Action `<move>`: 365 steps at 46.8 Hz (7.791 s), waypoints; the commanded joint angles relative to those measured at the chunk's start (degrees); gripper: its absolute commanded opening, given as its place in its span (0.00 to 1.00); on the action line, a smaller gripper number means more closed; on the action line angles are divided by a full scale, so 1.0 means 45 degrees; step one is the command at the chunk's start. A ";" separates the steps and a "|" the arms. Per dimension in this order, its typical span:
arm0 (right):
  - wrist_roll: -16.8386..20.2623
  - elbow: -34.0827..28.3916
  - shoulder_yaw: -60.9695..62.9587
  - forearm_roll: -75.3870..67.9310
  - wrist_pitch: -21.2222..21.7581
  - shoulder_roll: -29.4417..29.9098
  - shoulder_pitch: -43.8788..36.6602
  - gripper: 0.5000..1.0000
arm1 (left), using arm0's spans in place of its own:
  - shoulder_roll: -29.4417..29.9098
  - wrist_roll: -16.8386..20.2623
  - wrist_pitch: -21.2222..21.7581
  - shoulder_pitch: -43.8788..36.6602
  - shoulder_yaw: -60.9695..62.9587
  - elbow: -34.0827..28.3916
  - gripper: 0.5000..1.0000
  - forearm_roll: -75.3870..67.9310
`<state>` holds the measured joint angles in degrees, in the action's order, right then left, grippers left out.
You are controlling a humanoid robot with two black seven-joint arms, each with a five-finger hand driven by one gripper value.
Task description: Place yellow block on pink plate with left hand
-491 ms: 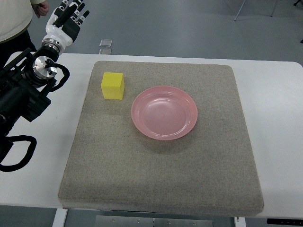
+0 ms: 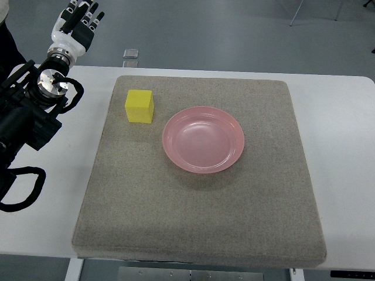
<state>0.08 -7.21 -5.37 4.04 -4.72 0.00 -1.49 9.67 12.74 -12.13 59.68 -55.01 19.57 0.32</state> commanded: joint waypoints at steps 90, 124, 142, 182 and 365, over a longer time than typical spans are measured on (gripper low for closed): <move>0.0001 0.0000 0.0002 0.0000 0.0014 0.0000 -0.0002 0.85 | 0.1542 -0.0038 0.0585 0.0292 0.5308 0.3286 0.98 -0.0304; 0.0001 0.0000 0.0002 0.0000 0.0014 0.0000 -0.0002 0.85 | 0.4160 -0.0097 -0.0137 0.3730 1.2889 0.5864 0.98 -0.6374; 0.0001 0.0000 0.0002 0.0000 -0.0006 0.0000 -0.0002 0.85 | 0.4708 0.0605 -0.1680 0.4844 1.3006 0.5728 0.98 -1.1709; 0.0001 0.0000 -0.0017 0.0000 -0.0006 0.0000 0.0018 0.85 | 0.3086 0.1856 -0.0762 0.4141 1.4959 0.4166 0.95 -1.3527; 0.0001 0.0000 0.0002 0.0000 -0.0006 0.0000 -0.0002 0.85 | 0.0372 0.1856 -0.2130 0.4551 1.4705 0.5338 0.00 -1.4094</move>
<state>0.09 -7.21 -5.36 4.04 -4.69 0.00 -1.49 11.43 21.06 -21.84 80.02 10.42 43.84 -63.00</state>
